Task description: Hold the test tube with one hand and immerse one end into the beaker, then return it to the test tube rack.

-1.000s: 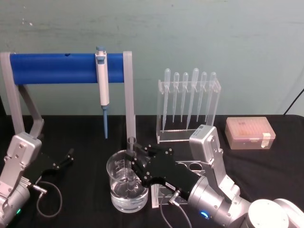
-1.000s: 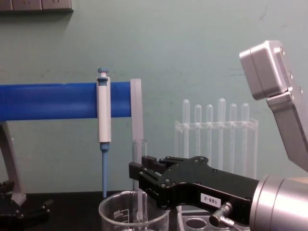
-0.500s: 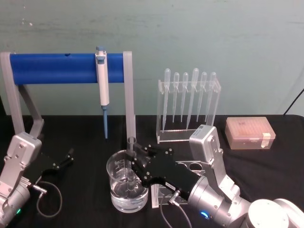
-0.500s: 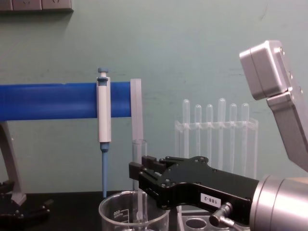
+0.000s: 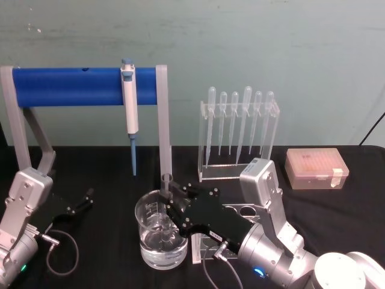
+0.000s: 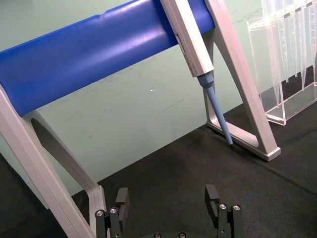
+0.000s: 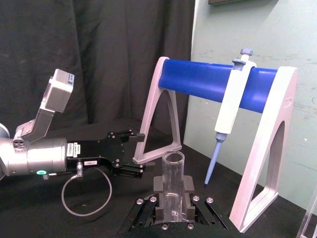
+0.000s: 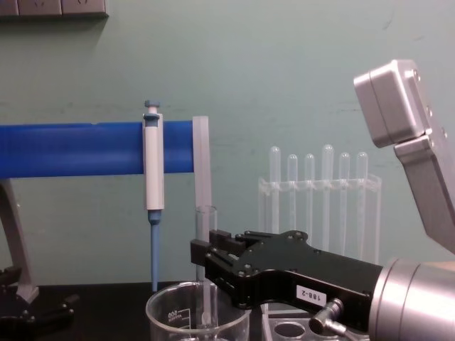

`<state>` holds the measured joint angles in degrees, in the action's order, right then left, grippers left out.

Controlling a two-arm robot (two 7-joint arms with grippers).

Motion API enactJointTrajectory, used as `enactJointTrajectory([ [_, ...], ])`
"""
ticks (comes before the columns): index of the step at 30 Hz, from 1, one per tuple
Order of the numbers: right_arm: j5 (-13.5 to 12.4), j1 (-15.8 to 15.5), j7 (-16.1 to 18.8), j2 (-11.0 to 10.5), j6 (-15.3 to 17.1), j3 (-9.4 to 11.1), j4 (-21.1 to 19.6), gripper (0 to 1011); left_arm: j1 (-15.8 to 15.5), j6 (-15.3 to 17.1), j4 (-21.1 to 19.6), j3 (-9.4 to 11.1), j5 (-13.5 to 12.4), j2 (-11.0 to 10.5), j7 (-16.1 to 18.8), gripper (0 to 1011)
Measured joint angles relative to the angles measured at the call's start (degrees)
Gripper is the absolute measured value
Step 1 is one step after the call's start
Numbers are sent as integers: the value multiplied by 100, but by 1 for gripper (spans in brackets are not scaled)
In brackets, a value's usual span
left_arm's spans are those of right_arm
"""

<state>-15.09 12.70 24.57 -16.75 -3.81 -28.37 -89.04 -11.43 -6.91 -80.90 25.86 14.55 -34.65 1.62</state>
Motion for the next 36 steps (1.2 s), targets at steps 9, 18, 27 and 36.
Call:
enactJointTrajectory([
  [9,0,0,0,0,0,0,0,225,0,0,0,0,0,0,0,1000],
  [18,0,0,0,0,0,0,0,225,0,0,0,0,0,0,0,1000],
  [27,0,0,0,0,0,0,0,225,0,0,0,0,0,0,0,1000],
  [36,0,0,0,0,0,0,0,224,0,0,0,0,0,0,0,1000],
])
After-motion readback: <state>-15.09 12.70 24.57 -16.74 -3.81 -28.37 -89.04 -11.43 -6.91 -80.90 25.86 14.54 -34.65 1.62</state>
